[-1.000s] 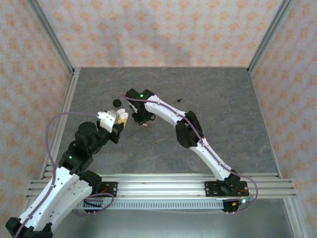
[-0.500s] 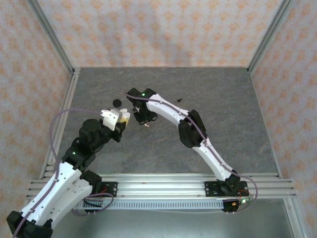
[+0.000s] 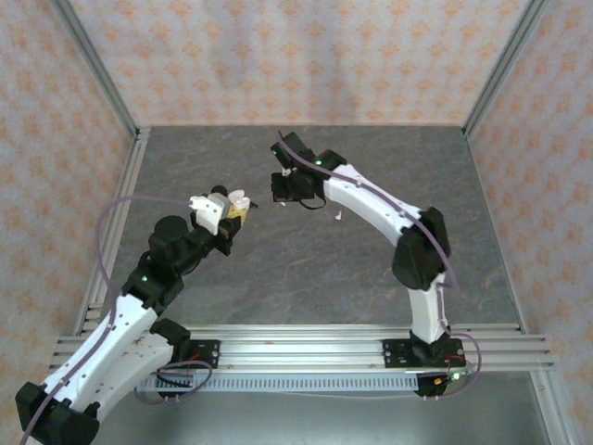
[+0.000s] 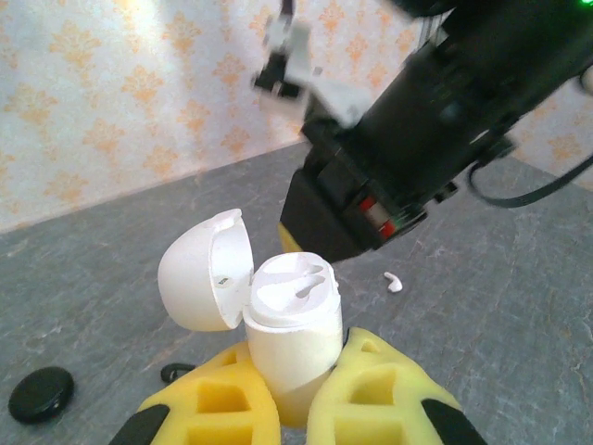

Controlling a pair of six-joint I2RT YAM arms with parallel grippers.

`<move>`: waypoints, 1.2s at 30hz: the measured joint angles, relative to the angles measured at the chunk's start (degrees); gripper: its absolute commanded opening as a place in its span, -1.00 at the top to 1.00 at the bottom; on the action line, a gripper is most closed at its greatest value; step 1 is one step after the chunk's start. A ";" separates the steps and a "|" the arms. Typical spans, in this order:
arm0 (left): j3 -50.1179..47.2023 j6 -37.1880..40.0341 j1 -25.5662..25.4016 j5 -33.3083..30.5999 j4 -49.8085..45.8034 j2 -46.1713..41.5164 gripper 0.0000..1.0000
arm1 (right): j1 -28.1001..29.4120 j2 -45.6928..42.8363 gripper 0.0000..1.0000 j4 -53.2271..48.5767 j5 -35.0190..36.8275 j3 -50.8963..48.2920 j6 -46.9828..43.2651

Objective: Insert wireless bluetooth earbuds into charging case

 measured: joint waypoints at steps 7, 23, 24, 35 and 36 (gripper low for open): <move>4.31 0.02 0.00 2.01 7.30 8.63 1.00 | 0.22 -15.58 0.78 21.14 0.22 -14.45 8.81; 8.15 -0.04 0.00 2.73 18.49 16.00 1.00 | 0.81 -23.85 0.80 48.92 0.17 -25.40 18.27; 8.15 -0.04 0.00 2.69 18.60 16.04 1.00 | 0.98 -23.96 0.80 49.92 0.07 -25.53 18.75; 8.15 -0.44 -0.11 1.53 20.20 17.14 1.00 | 2.82 -24.04 0.81 55.78 -0.46 -26.16 21.53; 8.15 -0.44 -0.11 1.40 20.22 17.20 1.00 | 2.99 -24.04 0.81 56.00 -0.46 -26.32 21.59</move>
